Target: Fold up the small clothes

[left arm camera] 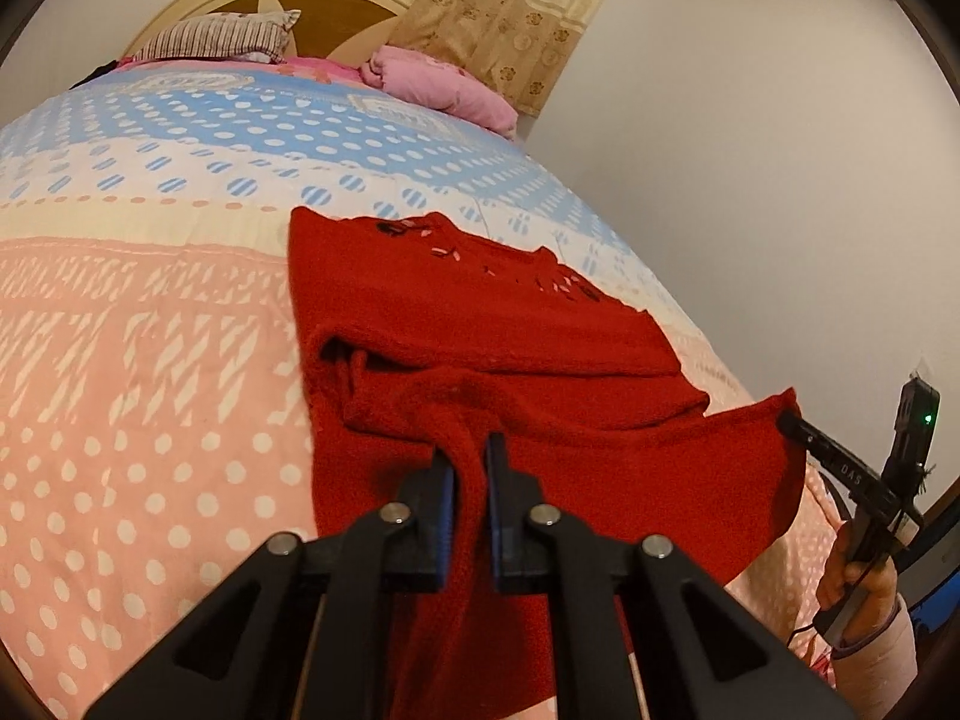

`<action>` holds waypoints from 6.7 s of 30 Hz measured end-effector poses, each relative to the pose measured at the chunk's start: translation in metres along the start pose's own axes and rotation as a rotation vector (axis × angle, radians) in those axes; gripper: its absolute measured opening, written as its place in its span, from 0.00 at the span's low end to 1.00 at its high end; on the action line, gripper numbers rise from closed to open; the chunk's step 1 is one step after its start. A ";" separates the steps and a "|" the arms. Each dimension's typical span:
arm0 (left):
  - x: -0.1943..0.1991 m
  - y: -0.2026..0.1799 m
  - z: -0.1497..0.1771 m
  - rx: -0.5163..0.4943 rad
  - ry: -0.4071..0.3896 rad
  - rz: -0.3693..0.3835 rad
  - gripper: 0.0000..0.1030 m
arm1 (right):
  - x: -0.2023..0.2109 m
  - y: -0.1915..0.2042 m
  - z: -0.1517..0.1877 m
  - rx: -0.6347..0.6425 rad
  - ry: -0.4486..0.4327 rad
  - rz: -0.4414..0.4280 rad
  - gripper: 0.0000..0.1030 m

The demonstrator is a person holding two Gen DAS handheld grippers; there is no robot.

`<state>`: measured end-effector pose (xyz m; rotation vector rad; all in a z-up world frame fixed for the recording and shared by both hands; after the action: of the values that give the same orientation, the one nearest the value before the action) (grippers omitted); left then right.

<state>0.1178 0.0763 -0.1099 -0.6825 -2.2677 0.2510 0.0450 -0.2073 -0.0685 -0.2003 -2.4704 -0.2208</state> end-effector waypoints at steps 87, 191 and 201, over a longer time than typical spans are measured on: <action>-0.150 0.090 -0.162 0.101 -0.020 -0.220 0.06 | -0.237 0.020 -0.145 0.037 0.032 0.044 0.06; -0.116 -0.037 -0.061 -0.086 -0.035 -0.179 0.15 | -0.131 0.100 -0.006 -0.101 0.203 -0.336 0.30; -0.116 -0.043 -0.053 -0.081 -0.067 -0.176 0.15 | -0.194 0.158 -0.100 -0.016 0.323 -0.548 0.61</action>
<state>0.2061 -0.0238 -0.1270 -0.5187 -2.3957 0.0988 0.2871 -0.0915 -0.0923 0.4783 -2.1503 -0.4628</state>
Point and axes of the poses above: each gripper's, at about its wrist camera, not at the fingertips, and x roughly against the way its jaws point, y to its left, z to its underside, the point moved 1 cm from there along -x, roughly the way its jaws point, and after that the axes turned 6 degrees about -x, right-handed, at the moved point
